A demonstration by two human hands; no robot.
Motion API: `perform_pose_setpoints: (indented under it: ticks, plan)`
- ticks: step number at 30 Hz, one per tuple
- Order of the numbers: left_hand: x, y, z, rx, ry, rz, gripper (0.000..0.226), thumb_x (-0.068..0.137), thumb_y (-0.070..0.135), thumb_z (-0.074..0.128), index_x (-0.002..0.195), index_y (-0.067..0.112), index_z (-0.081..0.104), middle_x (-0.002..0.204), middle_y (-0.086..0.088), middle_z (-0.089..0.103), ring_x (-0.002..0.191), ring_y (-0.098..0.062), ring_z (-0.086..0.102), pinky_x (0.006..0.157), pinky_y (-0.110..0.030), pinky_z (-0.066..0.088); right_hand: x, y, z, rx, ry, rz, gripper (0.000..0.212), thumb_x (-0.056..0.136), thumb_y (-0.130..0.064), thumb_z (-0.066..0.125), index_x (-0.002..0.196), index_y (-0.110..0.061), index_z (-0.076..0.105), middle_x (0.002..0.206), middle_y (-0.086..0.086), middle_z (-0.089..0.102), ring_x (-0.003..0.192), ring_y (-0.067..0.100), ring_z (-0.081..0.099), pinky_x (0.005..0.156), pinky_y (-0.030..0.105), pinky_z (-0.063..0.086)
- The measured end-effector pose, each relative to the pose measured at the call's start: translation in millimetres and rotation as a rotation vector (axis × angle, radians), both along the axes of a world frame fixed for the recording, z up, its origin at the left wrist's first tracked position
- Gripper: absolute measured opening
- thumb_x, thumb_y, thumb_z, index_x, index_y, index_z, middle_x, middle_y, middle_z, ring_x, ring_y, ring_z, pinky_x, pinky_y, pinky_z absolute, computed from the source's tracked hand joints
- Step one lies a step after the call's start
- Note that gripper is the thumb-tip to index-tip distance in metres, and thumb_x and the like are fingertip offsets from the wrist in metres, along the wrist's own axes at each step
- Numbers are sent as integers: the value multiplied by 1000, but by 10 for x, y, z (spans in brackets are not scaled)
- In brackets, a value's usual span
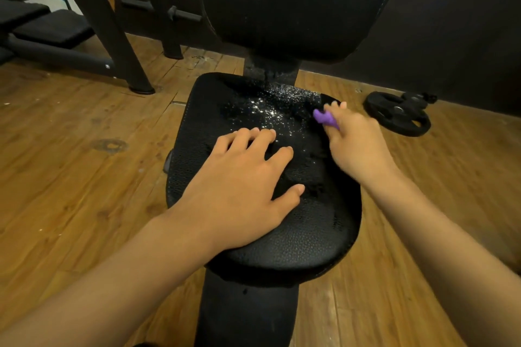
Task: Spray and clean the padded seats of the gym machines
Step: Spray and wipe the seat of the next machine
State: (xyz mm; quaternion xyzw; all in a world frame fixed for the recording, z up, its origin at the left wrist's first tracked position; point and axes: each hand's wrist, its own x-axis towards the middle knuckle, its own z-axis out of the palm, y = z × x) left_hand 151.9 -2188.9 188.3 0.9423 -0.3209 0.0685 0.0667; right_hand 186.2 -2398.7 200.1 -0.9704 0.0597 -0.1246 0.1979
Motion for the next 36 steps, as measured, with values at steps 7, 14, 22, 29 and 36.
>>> perform_pose_setpoints:
  ticks: [7, 14, 22, 29, 36]
  plan:
    - [24, -7, -33, -60, -36, -4, 66, 93, 62, 25, 135, 23, 56, 138, -7, 52, 126, -29, 47, 108, -48, 37, 1034, -111, 116, -41, 44, -139, 28, 103, -16, 46, 128, -11, 60, 130, 15, 63, 119, 38, 56, 94, 40, 46]
    - [18, 9, -34, -80, -46, -14, 67, 92, 63, 24, 135, 22, 56, 137, -7, 52, 125, -30, 46, 107, -48, 37, 675, -79, 65, -81, 40, -55, 20, 104, -19, 43, 120, -18, 54, 135, 13, 58, 116, 31, 57, 88, 39, 43]
    - [14, 21, -51, -77, -44, -24, 67, 94, 61, 26, 140, 23, 54, 146, -9, 50, 137, -31, 43, 113, -48, 35, -621, 209, -13, -103, 2, 86, 49, 100, -14, 53, 147, -27, 48, 158, -5, 35, 145, 11, 34, 120, 29, 29]
    - [32, -7, -85, -98, -69, -14, 59, 93, 58, 30, 129, 21, 59, 135, -10, 56, 124, -31, 50, 105, -49, 39, -682, 258, -57, -63, -85, 104, 49, 99, -7, 55, 142, -30, 52, 157, -6, 32, 144, 3, 25, 105, -4, 8]
    - [31, -26, -82, -119, -69, -6, 58, 92, 59, 29, 125, 22, 60, 136, -9, 54, 120, -30, 49, 104, -49, 39, 605, 91, 5, -88, -32, -46, 39, 101, -5, 48, 128, -27, 66, 148, 12, 51, 141, 30, 41, 112, 30, 29]
